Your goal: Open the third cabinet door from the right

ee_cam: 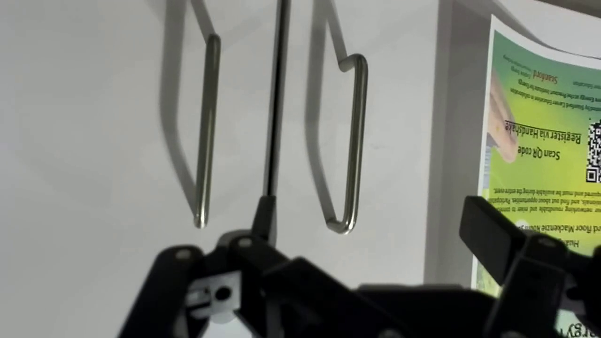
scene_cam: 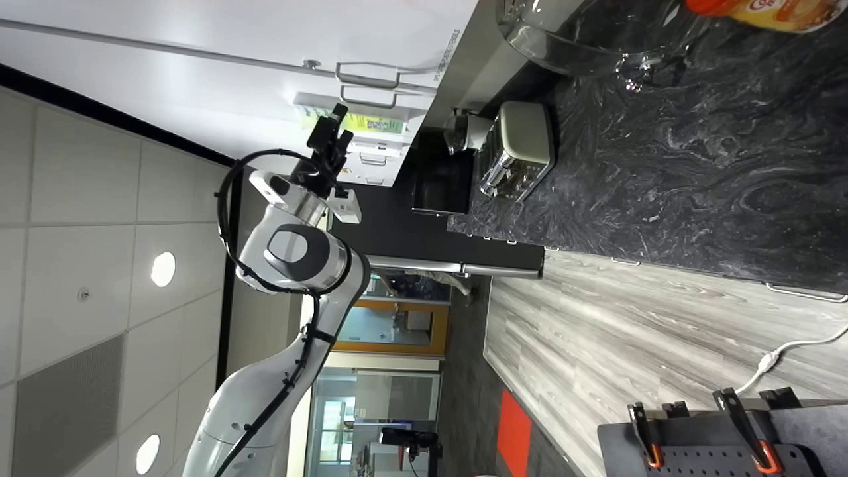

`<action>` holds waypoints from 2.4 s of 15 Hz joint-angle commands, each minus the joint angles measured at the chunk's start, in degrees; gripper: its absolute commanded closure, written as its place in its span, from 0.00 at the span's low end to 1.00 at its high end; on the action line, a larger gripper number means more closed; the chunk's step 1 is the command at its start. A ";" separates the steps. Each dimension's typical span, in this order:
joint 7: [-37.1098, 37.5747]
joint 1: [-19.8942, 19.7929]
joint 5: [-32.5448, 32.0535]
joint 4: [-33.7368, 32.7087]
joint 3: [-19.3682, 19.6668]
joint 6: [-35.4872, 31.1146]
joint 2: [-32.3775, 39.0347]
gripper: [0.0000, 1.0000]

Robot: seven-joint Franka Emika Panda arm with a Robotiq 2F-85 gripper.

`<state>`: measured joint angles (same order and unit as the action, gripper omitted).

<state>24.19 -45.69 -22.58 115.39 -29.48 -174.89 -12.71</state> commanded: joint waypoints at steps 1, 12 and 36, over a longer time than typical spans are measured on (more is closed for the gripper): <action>3.56 -4.20 -4.14 -3.11 -3.47 -1.13 2.72 0.00; 15.64 -12.26 -19.61 -9.31 -11.24 0.26 7.35 0.25; 41.65 -8.17 -28.48 3.22 -13.20 8.59 -11.55 0.97</action>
<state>63.96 -56.83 -52.41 113.74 -41.72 -168.15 -17.17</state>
